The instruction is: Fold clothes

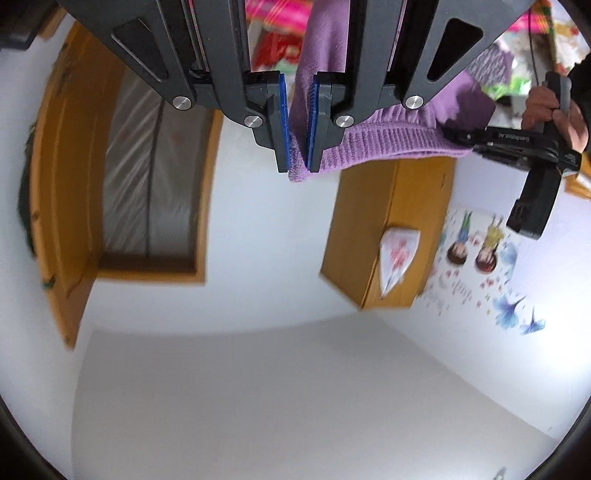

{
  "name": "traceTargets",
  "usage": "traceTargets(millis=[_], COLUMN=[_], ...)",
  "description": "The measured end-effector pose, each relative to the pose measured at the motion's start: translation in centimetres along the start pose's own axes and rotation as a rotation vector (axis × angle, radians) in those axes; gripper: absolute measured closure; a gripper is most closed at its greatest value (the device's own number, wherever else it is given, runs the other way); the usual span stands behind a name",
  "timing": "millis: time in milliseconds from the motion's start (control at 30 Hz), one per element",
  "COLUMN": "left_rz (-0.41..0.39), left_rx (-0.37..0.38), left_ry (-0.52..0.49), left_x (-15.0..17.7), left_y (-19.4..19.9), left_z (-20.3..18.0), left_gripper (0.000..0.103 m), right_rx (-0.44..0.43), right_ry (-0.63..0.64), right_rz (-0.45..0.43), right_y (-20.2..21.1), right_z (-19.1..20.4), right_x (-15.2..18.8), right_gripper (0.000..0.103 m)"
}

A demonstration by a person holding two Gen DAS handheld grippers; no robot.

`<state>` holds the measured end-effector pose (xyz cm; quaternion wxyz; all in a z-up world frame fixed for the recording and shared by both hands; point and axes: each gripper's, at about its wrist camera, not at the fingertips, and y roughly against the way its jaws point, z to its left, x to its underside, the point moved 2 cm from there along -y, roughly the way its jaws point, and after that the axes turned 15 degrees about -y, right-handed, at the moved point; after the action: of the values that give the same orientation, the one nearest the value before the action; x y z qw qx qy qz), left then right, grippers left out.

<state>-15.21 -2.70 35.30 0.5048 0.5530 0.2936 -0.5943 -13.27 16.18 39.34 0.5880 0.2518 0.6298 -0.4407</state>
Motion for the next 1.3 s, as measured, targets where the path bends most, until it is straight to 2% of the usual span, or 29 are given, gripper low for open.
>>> traceTargets(millis=[67, 133, 200, 333, 467, 600, 700, 800, 867, 967, 1000, 1067, 1133, 1200, 1300], left_rz=[-0.018, 0.001, 0.073, 0.238, 0.367, 0.465, 0.52, 0.517, 0.436, 0.24, 0.194, 0.151, 0.191, 0.279, 0.435], left_rx=[0.006, 0.021, 0.047, 0.101, 0.14, 0.154, 0.159, 0.132, 0.1, 0.1, 0.106, 0.113, 0.125, 0.146, 0.174], left_ry=[-0.017, -0.023, -0.005, 0.029, 0.048, 0.037, 0.024, 0.006, 0.014, 0.041, 0.04, 0.022, 0.025, 0.047, 0.093], left_x=[-0.3, 1.0, 3.7, 10.8, 17.6, 21.2, 22.3, 20.7, 17.3, 11.9, 11.1, 10.7, 12.7, 16.5, 23.8], left_y=[0.3, -0.1, -1.5, -4.4, -5.6, -7.4, -9.7, -12.1, -12.2, -10.1, -9.4, -8.5, -8.8, -9.7, -11.0], left_z=[-0.3, -0.6, -0.7, -0.6, -0.7, -0.6, 0.1, 0.8, 1.5, 2.3, 2.3, 2.0, 1.9, 1.9, 2.4], left_gripper=[0.095, 0.095, 0.095, 0.095, 0.095, 0.095, 0.094, 0.094, 0.095, 0.094, 0.094, 0.094, 0.094, 0.094, 0.094], right_rx=[0.006, 0.017, 0.028, 0.034, 0.015, 0.001, 0.008, 0.021, 0.033, 0.029, 0.017, 0.0, -0.009, -0.018, -0.05], right_ry=[0.001, -0.001, -0.019, -0.072, -0.126, -0.191, -0.256, -0.287, -0.278, -0.245, -0.237, -0.223, -0.197, -0.2, -0.252], right_rz=[-0.014, 0.011, 0.09, 0.3, 0.473, 0.585, 0.618, 0.586, 0.502, 0.324, 0.273, 0.242, 0.292, 0.397, 0.607], right_y=[0.7, 0.9, 0.6, -0.5, -1.0, -1.6, -2.9, -4.3, -5.2, -4.7, -3.7, -2.5, -1.8, -1.3, -0.2], right_z=[0.0, -0.4, -1.2, -2.9, -3.5, -3.8, -5.0, -6.2, -6.2, -5.6, -5.2, -4.5, -3.8, -3.5, -3.2], right_x=[-0.3, 0.6, 3.1, 10.2, 16.6, 21.1, 22.7, 21.8, 18.7, 12.4, 10.8, 9.5, 10.7, 13.9, 20.4], right_gripper=[0.094, 0.094, 0.094, 0.094, 0.094, 0.094, 0.094, 0.094, 0.094, 0.094, 0.094, 0.094, 0.094, 0.094, 0.094])
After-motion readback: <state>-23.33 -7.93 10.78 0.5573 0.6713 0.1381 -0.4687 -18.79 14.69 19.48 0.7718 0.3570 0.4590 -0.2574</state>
